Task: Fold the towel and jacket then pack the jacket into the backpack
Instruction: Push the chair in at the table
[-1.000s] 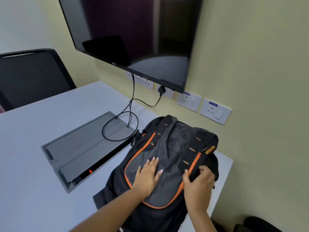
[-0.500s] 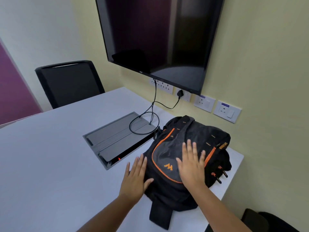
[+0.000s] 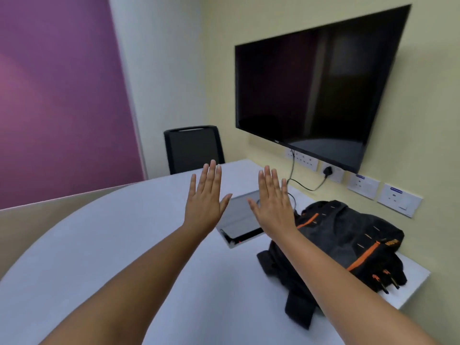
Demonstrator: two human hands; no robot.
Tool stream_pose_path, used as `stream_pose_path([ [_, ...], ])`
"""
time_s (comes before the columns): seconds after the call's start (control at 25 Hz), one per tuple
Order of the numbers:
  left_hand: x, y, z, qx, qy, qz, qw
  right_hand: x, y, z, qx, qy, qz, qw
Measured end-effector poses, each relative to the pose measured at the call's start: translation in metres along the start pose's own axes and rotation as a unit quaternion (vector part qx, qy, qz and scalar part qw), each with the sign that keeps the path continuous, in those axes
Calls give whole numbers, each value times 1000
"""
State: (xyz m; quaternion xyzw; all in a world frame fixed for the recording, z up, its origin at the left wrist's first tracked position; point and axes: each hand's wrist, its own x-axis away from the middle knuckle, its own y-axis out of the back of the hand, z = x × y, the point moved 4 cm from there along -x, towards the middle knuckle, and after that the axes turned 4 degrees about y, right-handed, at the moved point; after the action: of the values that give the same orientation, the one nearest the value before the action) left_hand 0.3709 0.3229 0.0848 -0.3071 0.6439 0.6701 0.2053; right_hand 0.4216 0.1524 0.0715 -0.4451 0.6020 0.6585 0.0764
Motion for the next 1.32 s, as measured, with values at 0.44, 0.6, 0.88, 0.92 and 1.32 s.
stream_pose_path([
  [0.44, 16, 166, 129, -116, 92, -100, 984, -69, 121, 135, -69, 93, -140, 983],
  [0.6, 22, 212, 152, -121, 111, -126, 978, -79, 162, 157, -94, 119, -178, 972],
  [0.88, 57, 260, 140, -111, 120, -135, 977, -60, 211, 157, -98, 147, -196, 965],
  [0.92, 59, 269, 133, -114, 118, -141, 976, -56, 219, 152, -101, 149, -198, 963],
  [1.32, 108, 364, 51, -87, 146, -170, 971, 5, 311, 110, -99, 173, -155, 968],
])
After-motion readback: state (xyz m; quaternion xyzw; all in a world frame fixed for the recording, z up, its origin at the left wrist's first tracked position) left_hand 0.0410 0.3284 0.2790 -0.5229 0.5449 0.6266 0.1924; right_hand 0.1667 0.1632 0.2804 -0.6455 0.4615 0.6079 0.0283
